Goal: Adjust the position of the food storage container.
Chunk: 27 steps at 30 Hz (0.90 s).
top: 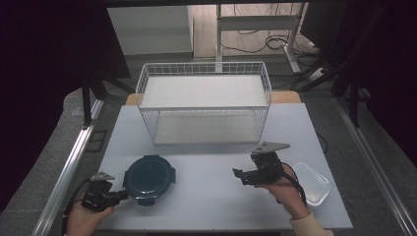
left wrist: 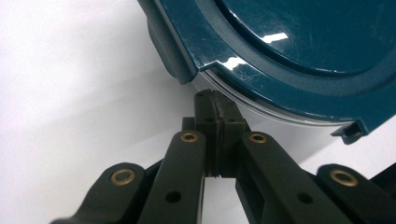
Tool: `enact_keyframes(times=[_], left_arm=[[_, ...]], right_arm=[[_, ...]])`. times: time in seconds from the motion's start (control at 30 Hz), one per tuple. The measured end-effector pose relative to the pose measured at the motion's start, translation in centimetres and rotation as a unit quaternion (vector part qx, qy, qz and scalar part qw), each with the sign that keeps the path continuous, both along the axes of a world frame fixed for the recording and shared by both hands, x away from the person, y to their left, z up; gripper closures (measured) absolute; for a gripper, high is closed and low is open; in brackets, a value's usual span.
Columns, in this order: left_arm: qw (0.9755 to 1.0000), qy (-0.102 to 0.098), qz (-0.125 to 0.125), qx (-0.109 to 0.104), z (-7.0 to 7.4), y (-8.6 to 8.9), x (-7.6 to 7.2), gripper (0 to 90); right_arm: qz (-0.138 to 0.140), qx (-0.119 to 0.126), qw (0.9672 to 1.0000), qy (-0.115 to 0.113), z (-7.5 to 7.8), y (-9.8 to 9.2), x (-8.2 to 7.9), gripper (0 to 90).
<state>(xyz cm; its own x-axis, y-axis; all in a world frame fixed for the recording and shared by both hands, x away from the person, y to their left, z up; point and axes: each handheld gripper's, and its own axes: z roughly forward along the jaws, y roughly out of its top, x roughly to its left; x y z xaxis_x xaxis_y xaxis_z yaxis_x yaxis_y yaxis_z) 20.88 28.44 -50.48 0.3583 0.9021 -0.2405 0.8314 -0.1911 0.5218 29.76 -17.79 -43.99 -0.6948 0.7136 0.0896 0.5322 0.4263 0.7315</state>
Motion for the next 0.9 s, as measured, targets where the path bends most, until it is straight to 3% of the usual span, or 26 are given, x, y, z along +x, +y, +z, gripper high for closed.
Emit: enact_keyframes(times=[0.47,0.6,0.77,0.9], left_arm=[[0.9998,-0.006,-0.019,0.001,0.0,-1.8,1.0,90.0],[0.9996,-0.007,-0.019,-0.020,0.1,-1.2,0.8,90.0],[0.9989,-0.036,0.018,-0.022,1.9,1.0,0.3,89.7],[0.9974,-0.053,0.042,-0.022,2.8,2.3,1.0,88.7]], right_arm=[[0.001,0.000,1.0000,0.000,0.0,-0.1,0.0,16.7],[0.001,0.000,1.0000,-0.001,0.1,-0.1,0.0,16.6],[0.000,0.002,1.0000,-0.005,0.4,-0.2,-0.1,16.7],[0.000,0.001,1.0000,-0.005,0.4,-0.2,-0.1,16.7]])
